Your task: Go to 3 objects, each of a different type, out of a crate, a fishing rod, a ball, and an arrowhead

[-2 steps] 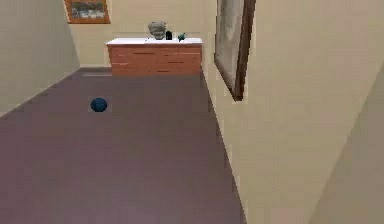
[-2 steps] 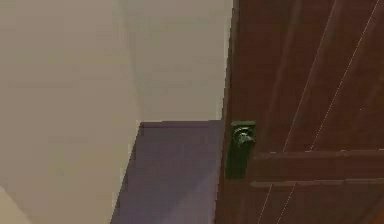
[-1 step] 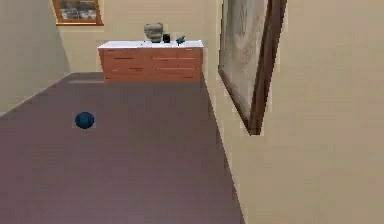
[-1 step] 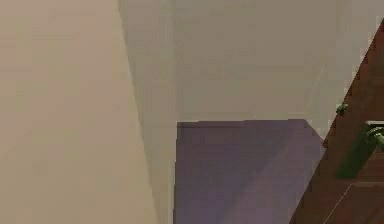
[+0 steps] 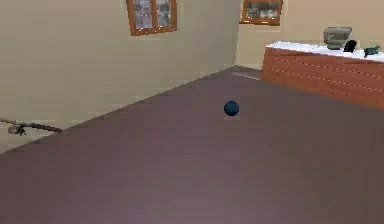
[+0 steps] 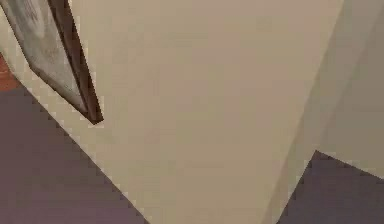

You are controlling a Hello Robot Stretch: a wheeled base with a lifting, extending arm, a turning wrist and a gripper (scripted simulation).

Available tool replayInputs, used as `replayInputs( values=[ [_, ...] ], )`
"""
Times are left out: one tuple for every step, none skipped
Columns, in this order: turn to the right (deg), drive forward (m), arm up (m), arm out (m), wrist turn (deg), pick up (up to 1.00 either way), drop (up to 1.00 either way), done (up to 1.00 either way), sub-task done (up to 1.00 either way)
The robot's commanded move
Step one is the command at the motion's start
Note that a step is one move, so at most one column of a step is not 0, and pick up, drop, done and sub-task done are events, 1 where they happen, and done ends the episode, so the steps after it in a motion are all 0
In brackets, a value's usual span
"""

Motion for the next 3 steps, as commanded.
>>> replayInputs(
  values=[
    [-30.0, 0.0, 0.0, 0.0, 0.0, 0.0, 0.0, 0.0, 0.0],
    [0.0, 0.25, 0.0, 0.0, 0.0, 0.0, 0.0, 0.0, 0.0],
    [-15.0, 0.0, 0.0, 0.0, 0.0, 0.0, 0.0, 0.0, 0.0]
  ],
)
